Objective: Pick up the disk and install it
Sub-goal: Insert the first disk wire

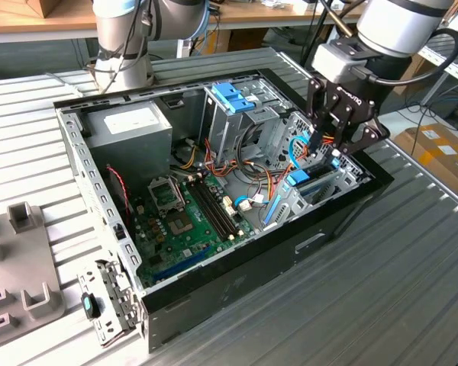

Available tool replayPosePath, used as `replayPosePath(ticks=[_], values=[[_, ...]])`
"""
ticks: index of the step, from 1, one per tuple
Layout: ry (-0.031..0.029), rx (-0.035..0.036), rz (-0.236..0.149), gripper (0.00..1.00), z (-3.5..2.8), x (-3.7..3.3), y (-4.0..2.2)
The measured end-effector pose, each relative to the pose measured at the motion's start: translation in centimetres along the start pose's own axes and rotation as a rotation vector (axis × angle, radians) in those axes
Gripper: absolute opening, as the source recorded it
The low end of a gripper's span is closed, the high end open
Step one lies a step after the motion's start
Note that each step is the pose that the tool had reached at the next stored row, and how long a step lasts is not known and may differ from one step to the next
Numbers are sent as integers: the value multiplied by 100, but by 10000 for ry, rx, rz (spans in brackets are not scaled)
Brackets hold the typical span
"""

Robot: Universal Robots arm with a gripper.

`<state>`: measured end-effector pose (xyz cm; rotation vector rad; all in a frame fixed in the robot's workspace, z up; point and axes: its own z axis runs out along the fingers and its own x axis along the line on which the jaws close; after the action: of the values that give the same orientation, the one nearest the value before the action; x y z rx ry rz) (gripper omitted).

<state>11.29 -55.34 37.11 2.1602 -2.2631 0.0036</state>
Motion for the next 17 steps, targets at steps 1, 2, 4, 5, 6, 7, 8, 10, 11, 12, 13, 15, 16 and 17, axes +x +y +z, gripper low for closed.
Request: replayPosePath(ticks=[1,2,4,5,6,7,8,10,11,12,13,15,16,17], values=[[11,1,-1,43,0,-8,0],[15,2,0,43,-1,-12,0],[18,1,0,43,0,-18,1],[20,2,0,43,-1,-20,1],[23,1,0,43,-1,-21,1],[21,2,1,43,0,-22,0],[22,2,1,43,0,-23,0],[22,1,0,43,-1,-25,0],[23,2,0,43,-1,-27,0],[23,2,0,43,-1,-30,0],[23,1,-1,43,-1,-33,0],[23,2,1,43,-1,-45,1],[23,2,0,43,-1,-67,1],[23,2,0,43,-1,-78,-1]])
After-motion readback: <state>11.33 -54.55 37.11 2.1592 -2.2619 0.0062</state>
